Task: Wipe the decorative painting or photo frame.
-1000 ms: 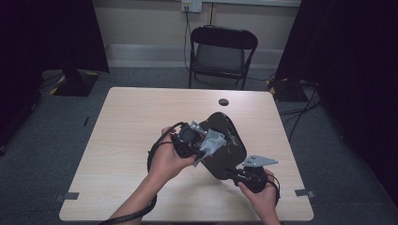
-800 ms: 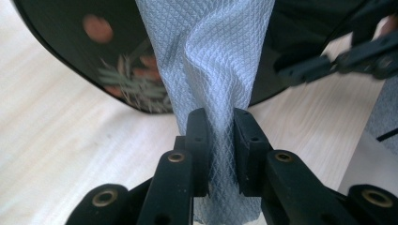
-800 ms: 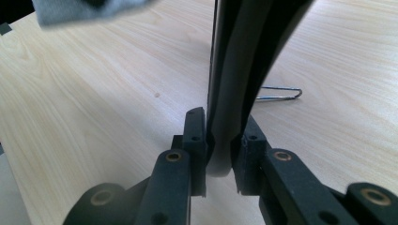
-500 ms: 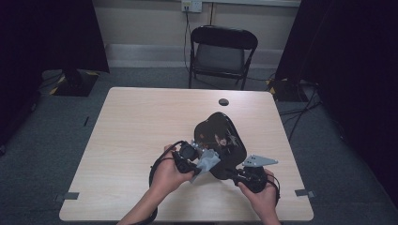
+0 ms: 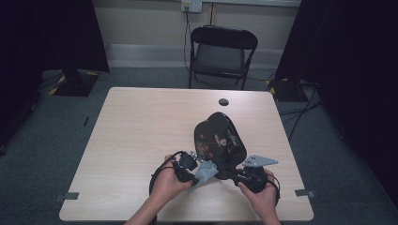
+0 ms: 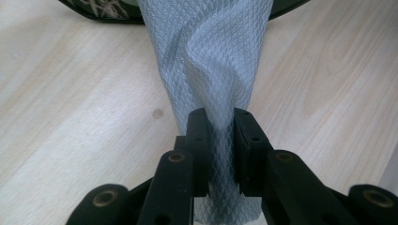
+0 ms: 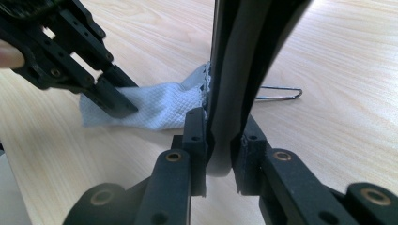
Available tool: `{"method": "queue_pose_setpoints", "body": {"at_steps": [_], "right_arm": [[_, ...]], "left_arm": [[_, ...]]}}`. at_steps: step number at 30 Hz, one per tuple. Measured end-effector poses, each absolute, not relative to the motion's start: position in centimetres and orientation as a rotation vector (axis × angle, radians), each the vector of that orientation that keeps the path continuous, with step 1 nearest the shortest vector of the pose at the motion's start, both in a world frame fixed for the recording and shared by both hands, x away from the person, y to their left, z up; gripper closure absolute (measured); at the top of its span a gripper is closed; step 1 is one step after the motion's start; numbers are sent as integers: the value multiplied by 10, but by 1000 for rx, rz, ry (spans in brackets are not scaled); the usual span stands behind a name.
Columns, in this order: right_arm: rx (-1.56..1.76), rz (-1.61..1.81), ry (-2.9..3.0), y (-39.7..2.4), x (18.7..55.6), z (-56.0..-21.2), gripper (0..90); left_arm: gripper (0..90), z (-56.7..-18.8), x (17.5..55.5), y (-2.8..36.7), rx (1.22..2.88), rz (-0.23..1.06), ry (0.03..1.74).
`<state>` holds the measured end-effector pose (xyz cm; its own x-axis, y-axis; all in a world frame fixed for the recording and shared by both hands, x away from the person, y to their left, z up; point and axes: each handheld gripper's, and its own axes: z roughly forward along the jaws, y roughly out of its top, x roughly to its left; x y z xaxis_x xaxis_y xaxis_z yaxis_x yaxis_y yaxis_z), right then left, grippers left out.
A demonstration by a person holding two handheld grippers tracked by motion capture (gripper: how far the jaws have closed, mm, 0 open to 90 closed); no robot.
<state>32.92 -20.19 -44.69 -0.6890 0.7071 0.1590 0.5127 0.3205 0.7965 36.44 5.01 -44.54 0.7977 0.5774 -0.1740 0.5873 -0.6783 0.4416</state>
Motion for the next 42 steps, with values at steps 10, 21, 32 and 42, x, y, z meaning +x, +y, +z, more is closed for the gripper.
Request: {"method": "queue_pose_setpoints", "body": {"at_steps": [10,21,32,42], "right_arm": [[1113,1301,2366,-202,329,-447,778],[1116,1303,2366,-202,329,-447,780],[1114,1301,2367,-202,330,-447,780],[1113,1305,2368,-202,330,-447,782]], "left_arm": [[783,-388,373,71,2431,83,873],[781,-329,382,77,2358,146,858],[781,-298,387,63,2322,180,819],[781,-287,380,58,2314,187,784]]}}
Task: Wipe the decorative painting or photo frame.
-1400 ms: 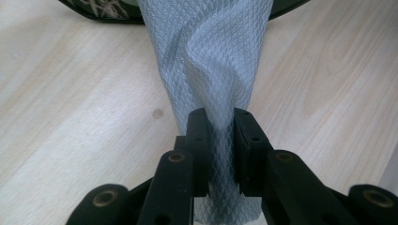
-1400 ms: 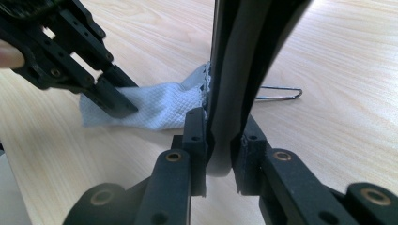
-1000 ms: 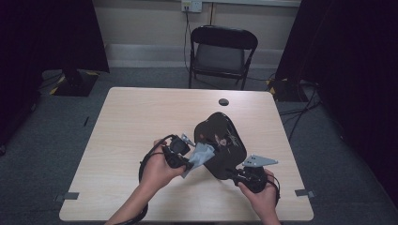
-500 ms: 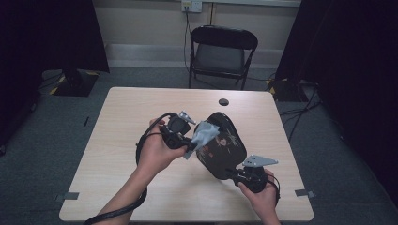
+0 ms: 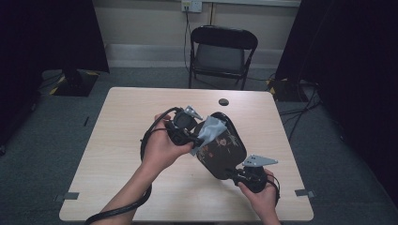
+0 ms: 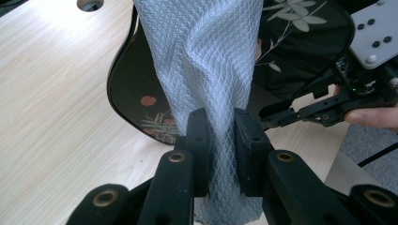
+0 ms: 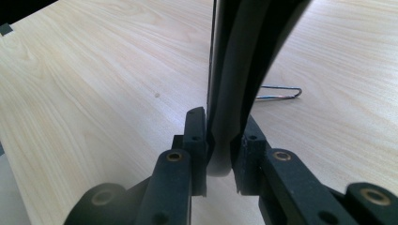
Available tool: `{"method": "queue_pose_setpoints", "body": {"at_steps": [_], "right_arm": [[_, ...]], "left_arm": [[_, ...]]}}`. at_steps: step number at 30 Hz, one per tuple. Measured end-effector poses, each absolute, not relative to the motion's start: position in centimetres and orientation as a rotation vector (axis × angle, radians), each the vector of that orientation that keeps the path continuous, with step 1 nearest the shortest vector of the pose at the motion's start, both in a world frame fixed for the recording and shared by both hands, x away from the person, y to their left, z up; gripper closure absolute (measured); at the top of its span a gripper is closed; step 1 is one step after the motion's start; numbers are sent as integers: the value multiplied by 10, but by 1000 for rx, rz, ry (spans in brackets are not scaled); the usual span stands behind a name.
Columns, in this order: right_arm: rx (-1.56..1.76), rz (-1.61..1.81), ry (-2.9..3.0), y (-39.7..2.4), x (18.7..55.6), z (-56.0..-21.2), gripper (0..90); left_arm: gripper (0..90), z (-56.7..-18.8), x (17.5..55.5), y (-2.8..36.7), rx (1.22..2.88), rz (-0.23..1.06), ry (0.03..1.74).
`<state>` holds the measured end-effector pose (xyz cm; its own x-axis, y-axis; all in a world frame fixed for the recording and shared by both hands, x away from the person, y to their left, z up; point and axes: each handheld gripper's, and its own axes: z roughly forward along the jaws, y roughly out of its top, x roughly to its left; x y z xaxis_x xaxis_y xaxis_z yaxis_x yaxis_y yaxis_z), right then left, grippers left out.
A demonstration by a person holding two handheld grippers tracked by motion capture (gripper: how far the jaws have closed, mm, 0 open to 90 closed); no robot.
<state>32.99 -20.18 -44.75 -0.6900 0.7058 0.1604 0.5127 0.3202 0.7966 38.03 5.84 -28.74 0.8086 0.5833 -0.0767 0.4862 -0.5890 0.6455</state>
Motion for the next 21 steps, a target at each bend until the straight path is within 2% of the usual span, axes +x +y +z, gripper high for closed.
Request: {"method": "queue_pose_setpoints", "body": {"at_steps": [9,21], "right_arm": [[1114,1299,2369,-201,330,-447,782],[1111,1295,2370,-200,330,-447,782]], "left_arm": [[781,-271,377,57,2300,215,765],[781,-282,367,38,2352,184,683]]}}
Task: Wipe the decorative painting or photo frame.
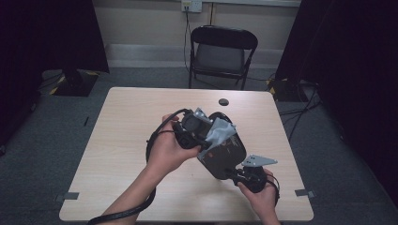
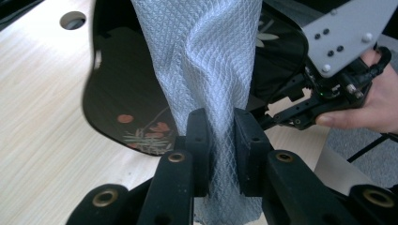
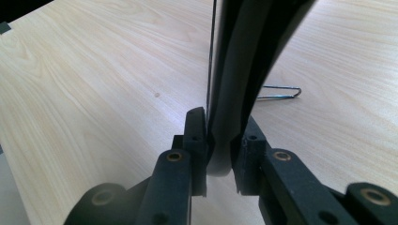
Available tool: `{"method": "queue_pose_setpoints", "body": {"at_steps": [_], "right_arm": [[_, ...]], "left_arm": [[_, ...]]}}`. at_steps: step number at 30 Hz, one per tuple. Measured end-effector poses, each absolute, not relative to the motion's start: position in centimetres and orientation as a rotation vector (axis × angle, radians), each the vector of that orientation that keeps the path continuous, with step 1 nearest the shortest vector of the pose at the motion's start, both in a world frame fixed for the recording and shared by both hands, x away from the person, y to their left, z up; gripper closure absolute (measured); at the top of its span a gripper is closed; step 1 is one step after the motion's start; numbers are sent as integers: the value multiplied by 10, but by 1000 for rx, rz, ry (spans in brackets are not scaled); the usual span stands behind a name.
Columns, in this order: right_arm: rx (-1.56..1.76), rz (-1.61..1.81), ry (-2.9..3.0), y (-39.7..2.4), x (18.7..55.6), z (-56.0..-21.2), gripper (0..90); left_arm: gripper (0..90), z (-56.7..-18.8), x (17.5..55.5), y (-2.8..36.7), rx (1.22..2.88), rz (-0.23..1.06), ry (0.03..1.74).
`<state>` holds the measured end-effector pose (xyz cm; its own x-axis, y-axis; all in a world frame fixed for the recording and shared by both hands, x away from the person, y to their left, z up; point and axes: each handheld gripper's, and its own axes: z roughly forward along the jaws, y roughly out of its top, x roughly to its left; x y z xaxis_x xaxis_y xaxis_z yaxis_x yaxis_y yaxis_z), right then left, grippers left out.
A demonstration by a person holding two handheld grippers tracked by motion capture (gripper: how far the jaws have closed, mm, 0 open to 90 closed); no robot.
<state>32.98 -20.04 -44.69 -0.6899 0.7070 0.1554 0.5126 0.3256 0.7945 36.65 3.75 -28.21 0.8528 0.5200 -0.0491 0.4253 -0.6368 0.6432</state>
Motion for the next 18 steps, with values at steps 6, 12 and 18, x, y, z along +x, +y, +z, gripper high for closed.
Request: {"method": "queue_pose_setpoints", "body": {"at_steps": [6,12,18], "right_arm": [[1110,1293,2369,-200,330,-447,781],[1110,1292,2369,-200,330,-447,780],[1108,1293,2371,-200,330,-447,780]], "left_arm": [[781,-299,363,30,2389,173,668],[781,-321,363,27,2415,148,678],[781,-343,362,27,2444,124,698]]}}
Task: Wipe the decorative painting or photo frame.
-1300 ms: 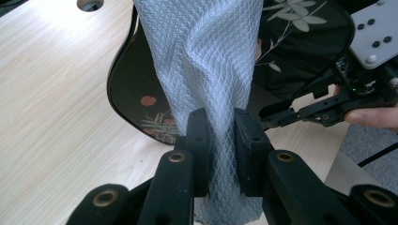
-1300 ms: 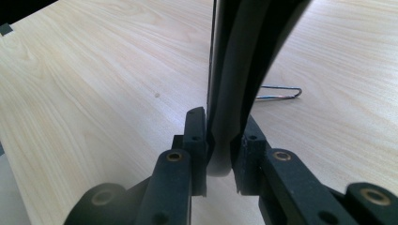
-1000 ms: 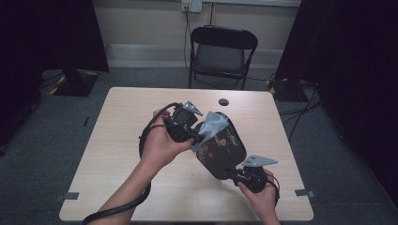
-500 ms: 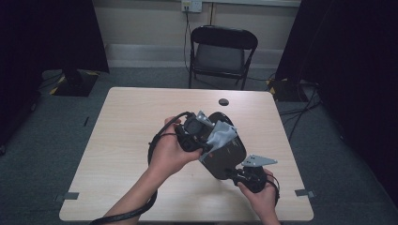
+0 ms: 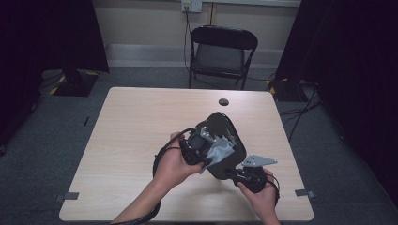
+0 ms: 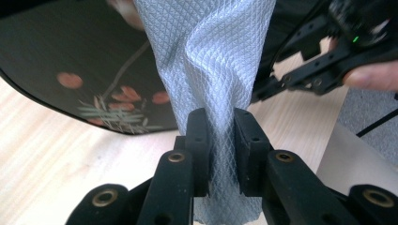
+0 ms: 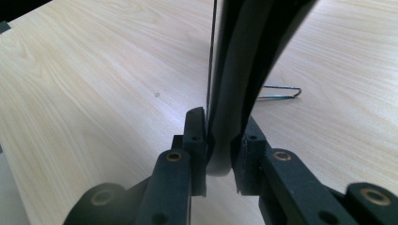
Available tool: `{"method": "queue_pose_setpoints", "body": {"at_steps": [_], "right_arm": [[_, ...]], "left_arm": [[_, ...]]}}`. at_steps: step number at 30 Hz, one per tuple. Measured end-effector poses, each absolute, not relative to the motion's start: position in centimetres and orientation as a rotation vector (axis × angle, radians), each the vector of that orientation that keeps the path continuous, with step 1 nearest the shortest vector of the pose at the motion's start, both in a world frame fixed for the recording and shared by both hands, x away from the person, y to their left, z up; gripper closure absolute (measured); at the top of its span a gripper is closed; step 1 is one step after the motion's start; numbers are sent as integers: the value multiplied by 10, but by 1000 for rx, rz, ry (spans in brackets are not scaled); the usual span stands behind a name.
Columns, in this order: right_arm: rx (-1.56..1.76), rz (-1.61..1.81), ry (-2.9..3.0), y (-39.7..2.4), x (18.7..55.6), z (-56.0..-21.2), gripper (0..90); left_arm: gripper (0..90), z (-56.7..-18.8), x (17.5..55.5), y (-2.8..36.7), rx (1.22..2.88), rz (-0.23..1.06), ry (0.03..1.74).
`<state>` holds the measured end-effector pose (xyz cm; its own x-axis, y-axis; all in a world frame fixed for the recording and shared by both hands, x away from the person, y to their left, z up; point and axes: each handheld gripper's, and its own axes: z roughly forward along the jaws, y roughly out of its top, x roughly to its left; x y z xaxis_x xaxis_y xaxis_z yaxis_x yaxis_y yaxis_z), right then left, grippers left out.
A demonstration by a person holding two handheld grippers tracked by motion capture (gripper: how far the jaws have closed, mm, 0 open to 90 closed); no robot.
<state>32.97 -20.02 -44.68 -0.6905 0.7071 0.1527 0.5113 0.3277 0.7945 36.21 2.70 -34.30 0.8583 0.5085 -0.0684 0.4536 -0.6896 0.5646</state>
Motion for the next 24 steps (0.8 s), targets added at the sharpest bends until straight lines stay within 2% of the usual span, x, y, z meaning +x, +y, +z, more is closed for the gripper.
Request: {"method": "queue_pose_setpoints", "body": {"at_steps": [24], "right_arm": [[1107,1296,2371,-200,330,-447,779]], "left_arm": [[783,-426,359,30,2544,36,787]]}}
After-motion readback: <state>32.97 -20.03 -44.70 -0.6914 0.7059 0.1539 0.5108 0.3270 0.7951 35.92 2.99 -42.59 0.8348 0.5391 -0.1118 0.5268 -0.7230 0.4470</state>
